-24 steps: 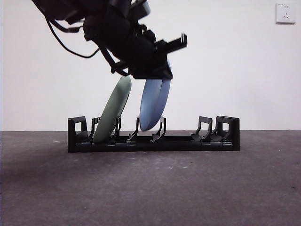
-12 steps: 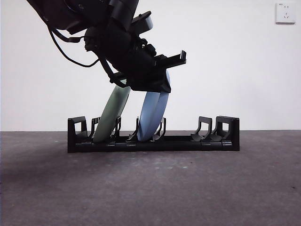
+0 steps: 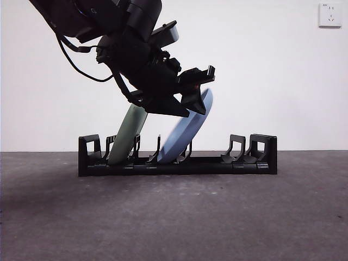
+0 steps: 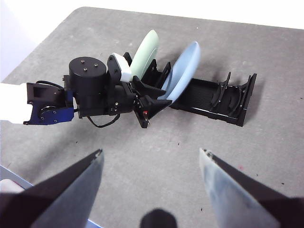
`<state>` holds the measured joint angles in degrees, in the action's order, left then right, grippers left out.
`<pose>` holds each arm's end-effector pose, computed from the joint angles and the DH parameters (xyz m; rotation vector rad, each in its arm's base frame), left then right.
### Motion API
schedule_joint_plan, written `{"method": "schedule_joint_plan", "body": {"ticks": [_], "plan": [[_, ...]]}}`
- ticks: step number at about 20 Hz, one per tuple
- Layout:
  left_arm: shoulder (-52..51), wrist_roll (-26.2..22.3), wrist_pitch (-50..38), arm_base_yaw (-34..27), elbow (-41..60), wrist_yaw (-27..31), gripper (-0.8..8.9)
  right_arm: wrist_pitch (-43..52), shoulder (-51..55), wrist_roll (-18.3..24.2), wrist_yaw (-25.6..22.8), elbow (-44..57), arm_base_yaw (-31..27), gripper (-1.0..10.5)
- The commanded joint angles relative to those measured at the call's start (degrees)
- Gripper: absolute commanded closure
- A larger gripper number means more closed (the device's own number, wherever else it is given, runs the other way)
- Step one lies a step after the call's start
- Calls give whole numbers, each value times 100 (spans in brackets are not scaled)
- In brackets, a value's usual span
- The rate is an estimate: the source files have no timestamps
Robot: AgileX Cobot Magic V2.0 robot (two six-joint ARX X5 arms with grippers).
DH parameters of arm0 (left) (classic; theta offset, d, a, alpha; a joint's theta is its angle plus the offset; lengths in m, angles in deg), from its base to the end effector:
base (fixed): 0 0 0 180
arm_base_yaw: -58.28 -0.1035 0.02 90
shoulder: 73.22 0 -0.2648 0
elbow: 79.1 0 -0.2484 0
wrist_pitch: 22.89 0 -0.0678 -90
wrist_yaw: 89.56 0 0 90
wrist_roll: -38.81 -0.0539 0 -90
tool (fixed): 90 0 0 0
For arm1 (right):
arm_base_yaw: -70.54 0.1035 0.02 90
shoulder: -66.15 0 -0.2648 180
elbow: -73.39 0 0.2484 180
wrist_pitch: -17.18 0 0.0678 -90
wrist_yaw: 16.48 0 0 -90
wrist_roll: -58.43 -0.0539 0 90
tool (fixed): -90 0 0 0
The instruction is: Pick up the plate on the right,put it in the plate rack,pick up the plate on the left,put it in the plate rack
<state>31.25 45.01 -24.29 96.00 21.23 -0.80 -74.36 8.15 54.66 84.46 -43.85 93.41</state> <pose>0.3342 -0.2599 0.2074 0.0276 0.4307 -0.6475 0.0962 0.0517 0.4770 0.0028 0.5872 0.5551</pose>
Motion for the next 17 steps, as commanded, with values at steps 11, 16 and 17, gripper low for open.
{"method": "schedule_joint_plan", "body": {"ticks": [11,16,17], "plan": [[-1545,214,1655,79,24,-37,584,-131,9,79,20,37,0,601],[-3215,98,3654,101,24,-487,590,-131,-4,162,24,39,0,601],[-3604,101,4124,101,24,-542,593,-131,-24,199,24,39,0,601]]}}
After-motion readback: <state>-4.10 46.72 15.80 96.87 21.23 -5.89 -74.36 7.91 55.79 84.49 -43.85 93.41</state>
